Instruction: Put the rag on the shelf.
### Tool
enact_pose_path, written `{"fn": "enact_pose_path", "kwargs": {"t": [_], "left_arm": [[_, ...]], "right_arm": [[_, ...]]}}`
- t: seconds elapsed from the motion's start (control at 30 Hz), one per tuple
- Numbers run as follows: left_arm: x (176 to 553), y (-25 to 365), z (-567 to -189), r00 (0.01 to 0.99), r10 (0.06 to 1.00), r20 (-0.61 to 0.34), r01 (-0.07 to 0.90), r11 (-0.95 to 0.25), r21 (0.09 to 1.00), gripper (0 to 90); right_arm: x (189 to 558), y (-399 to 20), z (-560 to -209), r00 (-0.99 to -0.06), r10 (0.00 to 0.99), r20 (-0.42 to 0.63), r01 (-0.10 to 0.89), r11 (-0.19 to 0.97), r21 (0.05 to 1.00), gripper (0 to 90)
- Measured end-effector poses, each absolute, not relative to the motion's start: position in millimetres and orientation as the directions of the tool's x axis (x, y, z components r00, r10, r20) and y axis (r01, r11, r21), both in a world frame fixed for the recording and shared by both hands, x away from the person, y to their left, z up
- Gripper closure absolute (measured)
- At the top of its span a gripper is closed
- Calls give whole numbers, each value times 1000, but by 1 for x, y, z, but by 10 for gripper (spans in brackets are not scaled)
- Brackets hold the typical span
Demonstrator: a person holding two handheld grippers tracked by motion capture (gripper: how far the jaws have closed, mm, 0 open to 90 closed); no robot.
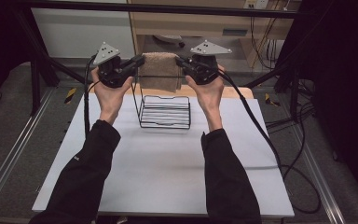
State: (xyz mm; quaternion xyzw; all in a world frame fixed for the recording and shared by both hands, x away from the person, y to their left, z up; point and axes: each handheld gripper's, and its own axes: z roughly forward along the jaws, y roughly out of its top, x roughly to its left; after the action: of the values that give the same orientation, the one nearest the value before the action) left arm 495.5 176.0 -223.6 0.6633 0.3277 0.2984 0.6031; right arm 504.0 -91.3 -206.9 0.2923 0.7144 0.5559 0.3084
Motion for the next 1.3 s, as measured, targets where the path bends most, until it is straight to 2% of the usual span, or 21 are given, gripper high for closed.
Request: {"fn": "enact_pose_path", "kwargs": {"t": [0.57, 0.97, 1.3], "left_arm": [[478, 180, -239, 629, 777, 31, 76, -101, 992, 856], [470, 183, -249, 650, 759, 35, 119, -147, 982, 830], [467, 193, -226, 661, 750, 0, 145, -128, 981, 718]], "right_arm": [[488, -91, -215, -670, 725, -160, 70, 276, 959, 842], [478, -92, -230, -694, 699, -170, 93, 321, 942, 838], [476, -91, -234, -693, 697, -182, 83, 328, 941, 838]]}}
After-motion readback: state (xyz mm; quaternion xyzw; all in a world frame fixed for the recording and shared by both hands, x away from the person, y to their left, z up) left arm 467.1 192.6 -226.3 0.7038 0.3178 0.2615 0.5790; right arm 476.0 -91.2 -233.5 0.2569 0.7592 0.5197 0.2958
